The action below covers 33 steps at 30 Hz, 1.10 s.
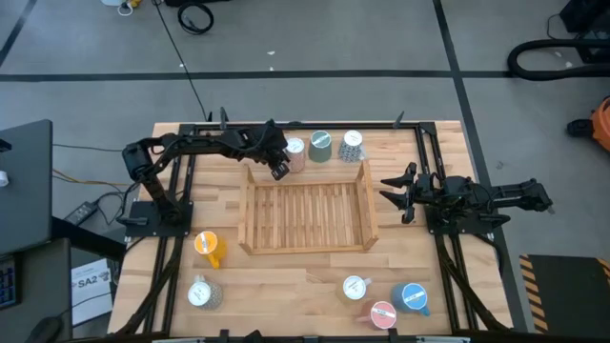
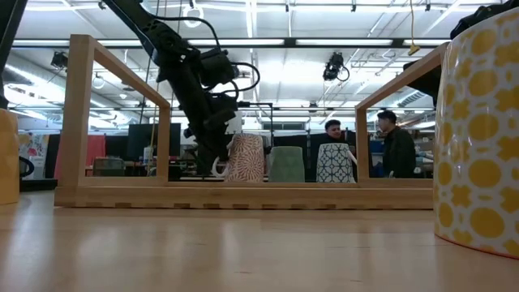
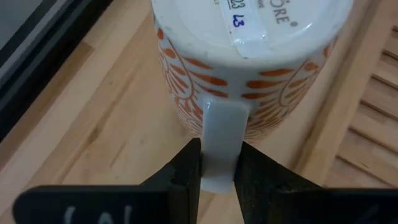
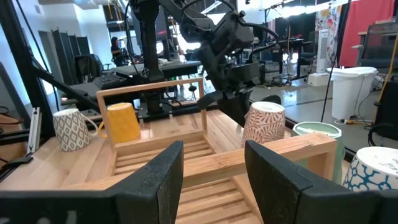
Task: Place coffee mugs
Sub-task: Put the orange patterned mug on the shelf
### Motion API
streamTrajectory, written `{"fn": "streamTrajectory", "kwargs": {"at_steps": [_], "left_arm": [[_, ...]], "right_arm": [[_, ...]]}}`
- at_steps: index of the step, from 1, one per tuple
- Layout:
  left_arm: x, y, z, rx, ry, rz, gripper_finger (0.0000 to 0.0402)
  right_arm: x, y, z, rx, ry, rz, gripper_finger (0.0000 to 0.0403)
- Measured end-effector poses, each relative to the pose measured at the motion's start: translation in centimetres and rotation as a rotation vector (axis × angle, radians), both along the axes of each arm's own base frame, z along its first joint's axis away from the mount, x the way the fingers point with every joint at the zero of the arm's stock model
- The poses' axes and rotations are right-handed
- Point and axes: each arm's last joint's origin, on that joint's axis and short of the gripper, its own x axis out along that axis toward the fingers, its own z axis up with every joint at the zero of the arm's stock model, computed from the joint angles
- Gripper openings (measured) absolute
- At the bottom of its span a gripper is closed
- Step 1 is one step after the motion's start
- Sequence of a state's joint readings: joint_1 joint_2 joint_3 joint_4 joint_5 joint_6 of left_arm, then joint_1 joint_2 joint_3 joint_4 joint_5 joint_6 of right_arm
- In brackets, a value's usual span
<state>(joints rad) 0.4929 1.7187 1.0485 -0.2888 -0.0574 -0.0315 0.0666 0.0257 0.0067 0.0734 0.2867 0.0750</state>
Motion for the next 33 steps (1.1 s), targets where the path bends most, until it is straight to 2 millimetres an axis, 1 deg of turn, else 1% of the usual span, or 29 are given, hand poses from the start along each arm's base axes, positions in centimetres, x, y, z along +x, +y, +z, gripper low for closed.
{"fn": "streamTrajectory", "kwargs": {"at_steps": [10, 21, 33], "left_arm": [[0.6, -1.1, 0.0, 0.003, -0.001, -0.038, 0.0082], [0.8, -1.5, 0.0, -0.001, -0.006, -0.041, 0.0082], [1.8, -2.8, 0.3, 0.020, -0.050, -0.087, 0.0082]], "right_arm": [[0.0, 0.0, 0.0, 0.000, 0.000, 0.000, 0.0177], [0.0, 0.0, 0.0, 0.000, 0.000, 0.000, 0.0177], [0.0, 0.0, 0.0, 0.000, 0.000, 0.000, 0.0177]]}}
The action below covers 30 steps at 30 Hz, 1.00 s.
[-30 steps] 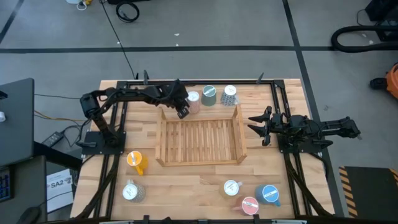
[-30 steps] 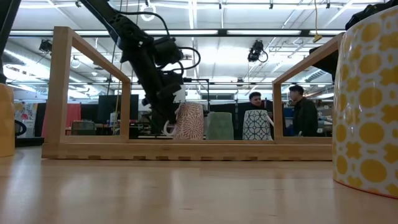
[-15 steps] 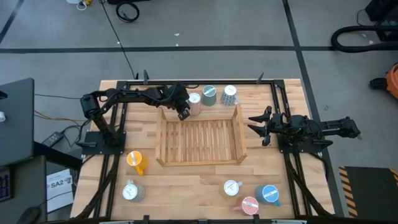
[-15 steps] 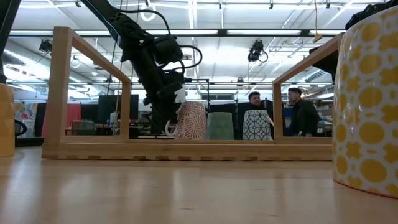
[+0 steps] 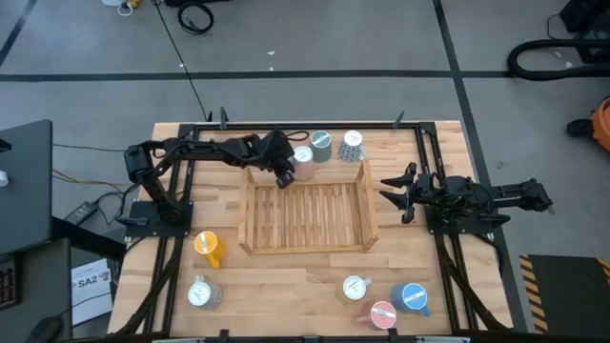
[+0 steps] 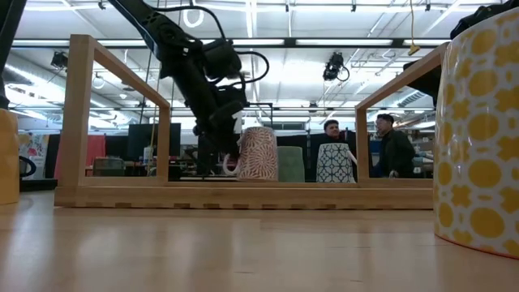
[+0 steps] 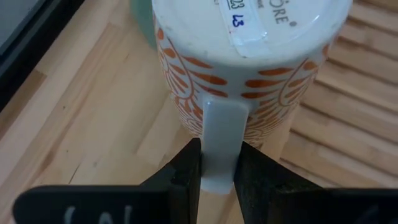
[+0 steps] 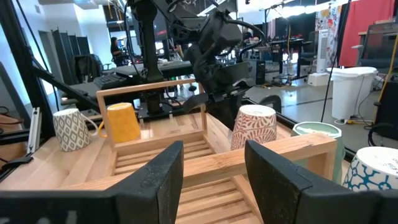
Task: Place coffee mugs
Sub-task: Put the orange patterned mug on the shelf
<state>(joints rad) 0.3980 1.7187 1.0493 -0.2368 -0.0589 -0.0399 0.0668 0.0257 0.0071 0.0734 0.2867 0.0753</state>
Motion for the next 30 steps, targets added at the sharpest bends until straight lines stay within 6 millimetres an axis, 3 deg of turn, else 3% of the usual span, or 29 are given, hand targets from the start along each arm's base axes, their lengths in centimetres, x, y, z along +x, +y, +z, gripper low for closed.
{"fn": "streamTrajectory", "kwargs": {"at_steps": [25, 30], "left_arm": [[1.7, -3.4, 0.4, 0.020, -0.055, -0.109, 0.0082], [1.8, -4.4, 1.3, 0.026, -0.086, -0.141, 0.0082]], "right_arm": [[0.0, 0.0, 0.0, 0.000, 0.000, -0.001, 0.0177], [0.0, 0.0, 0.0, 0.000, 0.000, 0.000, 0.0177]]}}
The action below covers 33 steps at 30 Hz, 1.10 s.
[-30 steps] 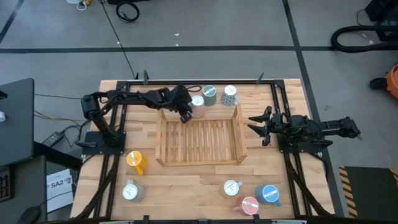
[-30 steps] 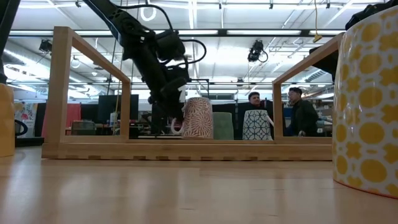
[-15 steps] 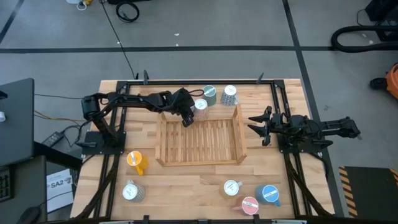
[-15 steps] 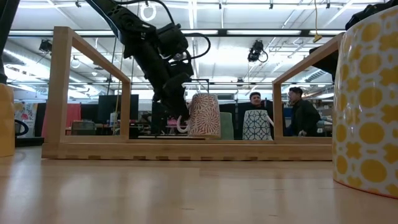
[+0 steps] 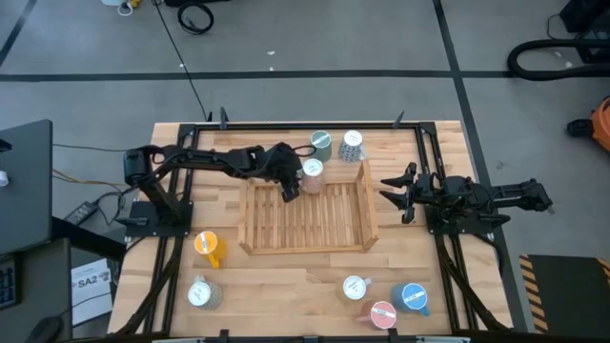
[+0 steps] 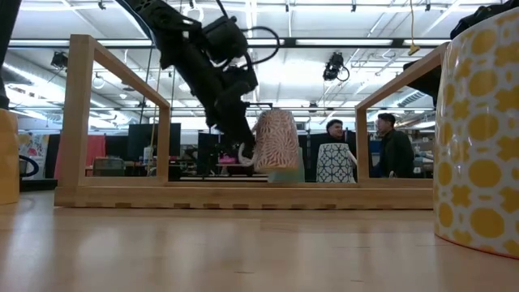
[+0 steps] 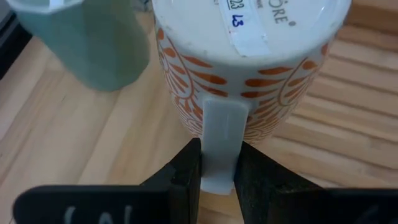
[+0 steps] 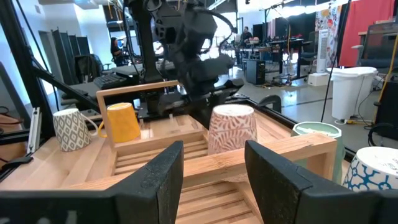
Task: Place coffee mugs
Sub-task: Put the orange patterned mug on the shelf
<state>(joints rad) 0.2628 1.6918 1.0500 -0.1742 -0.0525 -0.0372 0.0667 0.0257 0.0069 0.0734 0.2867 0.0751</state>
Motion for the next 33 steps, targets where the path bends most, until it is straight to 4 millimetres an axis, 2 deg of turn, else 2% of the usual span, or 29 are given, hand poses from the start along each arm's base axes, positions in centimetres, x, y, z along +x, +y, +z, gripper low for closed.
{"fn": "streamTrajectory", "kwargs": {"at_steps": [7, 14, 24, 33], "left_arm": [[-0.6, -1.6, 2.3, 0.003, -0.056, -0.047, 0.0082], [-1.1, -4.5, 3.7, -0.033, -0.066, -0.158, 0.0082], [-1.7, -9.0, 3.5, -0.108, 0.016, -0.370, 0.0082], [-2.3, -12.1, 3.1, -0.044, 0.088, -0.590, 0.0082]], "right_arm": [[0.0, 0.0, 0.0, 0.000, 0.000, 0.000, 0.0177], [0.0, 0.0, 0.0, 0.000, 0.000, 0.000, 0.0177], [0.0, 0.0, 0.0, 0.000, -0.001, 0.000, 0.0177], [0.0, 0.0, 0.1, 0.001, -0.006, 0.000, 0.0177]]}}
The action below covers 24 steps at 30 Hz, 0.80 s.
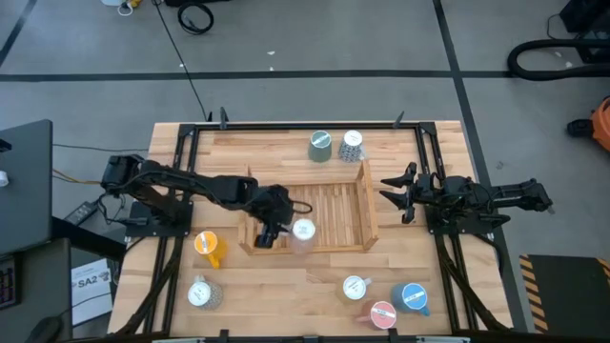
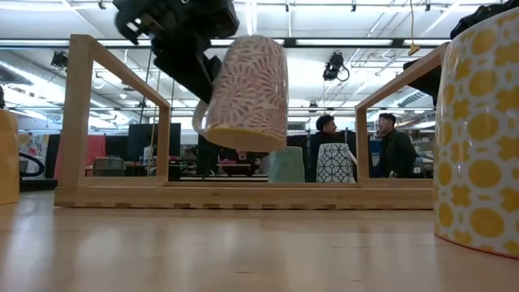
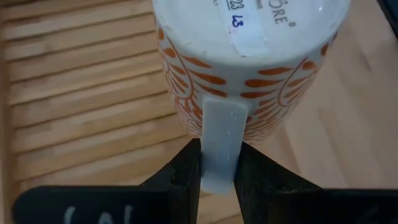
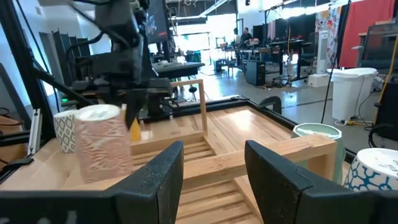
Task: Place coffee mugs
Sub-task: Put the orange patterned mug on the shelf
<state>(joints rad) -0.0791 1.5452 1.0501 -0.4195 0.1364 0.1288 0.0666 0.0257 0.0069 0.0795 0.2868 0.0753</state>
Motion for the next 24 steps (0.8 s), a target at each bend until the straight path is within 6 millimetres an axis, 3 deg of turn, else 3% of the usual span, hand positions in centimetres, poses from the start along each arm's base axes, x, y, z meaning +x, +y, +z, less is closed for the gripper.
{"fn": "streamTrajectory", "kwargs": {"at_steps": [7, 18, 24], "left_arm": [[-0.32, -0.56, -0.20, 0.084, 0.008, -0.127, 0.0082], [-0.27, 0.19, -0.24, 0.130, 0.003, -0.147, 0.0082], [-0.20, 0.32, -0.50, 0.241, -0.002, -0.222, 0.0082]], "right_arm": [[0.00, 0.00, 0.00, 0.000, 0.000, 0.000, 0.0177], [0.00, 0.00, 0.00, 0.000, 0.000, 0.000, 0.0177], [0.00, 0.00, -0.01, 0.000, 0.001, 0.000, 0.0177]]}}
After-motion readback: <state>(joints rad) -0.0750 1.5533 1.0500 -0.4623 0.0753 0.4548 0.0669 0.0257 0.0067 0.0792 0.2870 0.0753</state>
